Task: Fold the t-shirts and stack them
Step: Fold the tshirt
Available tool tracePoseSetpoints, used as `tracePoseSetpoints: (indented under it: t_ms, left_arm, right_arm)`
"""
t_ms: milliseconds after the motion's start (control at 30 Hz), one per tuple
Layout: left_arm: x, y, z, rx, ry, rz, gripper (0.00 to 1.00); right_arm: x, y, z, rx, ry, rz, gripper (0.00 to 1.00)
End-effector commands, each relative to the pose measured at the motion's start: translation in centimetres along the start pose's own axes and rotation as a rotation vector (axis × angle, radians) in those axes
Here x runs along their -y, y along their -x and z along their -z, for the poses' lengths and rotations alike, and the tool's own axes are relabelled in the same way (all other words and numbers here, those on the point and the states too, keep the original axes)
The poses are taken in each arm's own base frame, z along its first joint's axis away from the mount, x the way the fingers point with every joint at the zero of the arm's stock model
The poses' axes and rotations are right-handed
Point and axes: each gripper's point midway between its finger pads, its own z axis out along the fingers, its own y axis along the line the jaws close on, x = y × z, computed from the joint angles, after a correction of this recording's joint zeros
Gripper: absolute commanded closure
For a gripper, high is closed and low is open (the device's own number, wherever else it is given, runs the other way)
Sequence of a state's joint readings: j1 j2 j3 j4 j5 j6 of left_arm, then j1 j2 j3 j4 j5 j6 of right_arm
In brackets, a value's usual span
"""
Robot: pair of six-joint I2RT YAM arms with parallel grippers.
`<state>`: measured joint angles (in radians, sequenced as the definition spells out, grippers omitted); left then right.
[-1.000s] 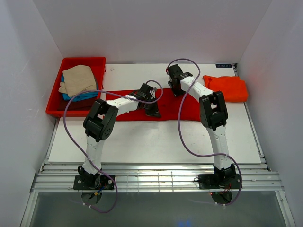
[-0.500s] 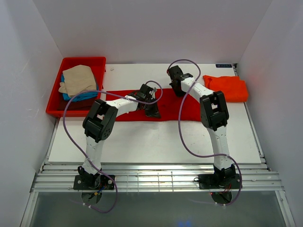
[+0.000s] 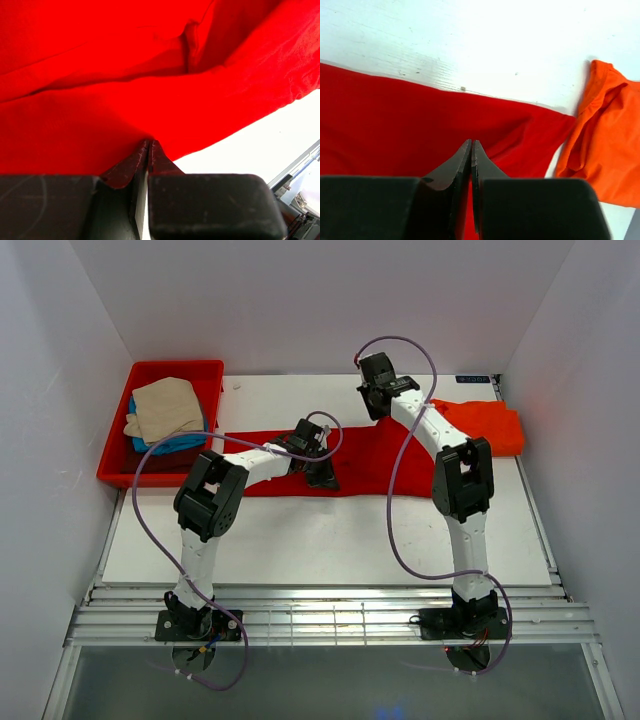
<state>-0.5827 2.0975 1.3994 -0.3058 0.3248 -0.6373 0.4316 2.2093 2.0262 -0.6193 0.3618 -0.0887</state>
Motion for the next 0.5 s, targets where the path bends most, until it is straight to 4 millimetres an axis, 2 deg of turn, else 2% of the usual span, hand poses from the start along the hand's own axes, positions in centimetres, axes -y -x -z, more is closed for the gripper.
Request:
tracePoseSetpoints:
  t_ms: [0,100,133,167,233,300,400,433,467]
  left_arm:
    - [-2.2,-3.6,0.2,-0.099,0.088,0.014,0.85]
    - [-2.4,-4.0,0.2,-0.109,0.09,0.016,0.85]
    - [-2.3,-4.0,0.3,-0.108,0.087,0.016,0.85]
    - [-2.4,-4.1,0.3,-0.111,0.089,0.015,0.85]
    - [-2.4,-4.2,0.3,-0.112,0.088,0.015,0.85]
    - [-2.4,-4.2,0.4,-0.11,0.088,0.015,0.85]
    - [-2.5,-4.3,0.4,-0.11,0.09,0.015,0.85]
    - [-2.5,-4.3,0.4,-0.108,0.091,0.016,0.85]
    - [-2.5,-4.3,0.4,-0.109,0.09,0.018,0.85]
  right_arm:
    - [-0.9,0.4,-0.8,0.021,0.045,-0.027,0.92]
    - [-2.3,-0.7,-2.6,0.001,0.088,-0.019,0.91]
    - [-3.1,-1.0,-3.5,0.006,0.12,-0.018,0.78]
    - [-3.5,-1.0,-3.8,0.012,0.134,-0.015,0.7]
    - [-4.0,-0.5,-4.3,0.035,0.155,-0.021,0.65]
    - [-4.0,0.1,-4.1,0.056,0.161,-0.027,0.64]
    - [-3.1,1.4,-2.8,0.1,0.133,-0.043,0.64]
    - [-2.2,2.5,-1.5,0.132,0.109,-0.051,0.64]
    - [-1.9,2.1,-1.3,0.13,0.097,-0.052,0.64]
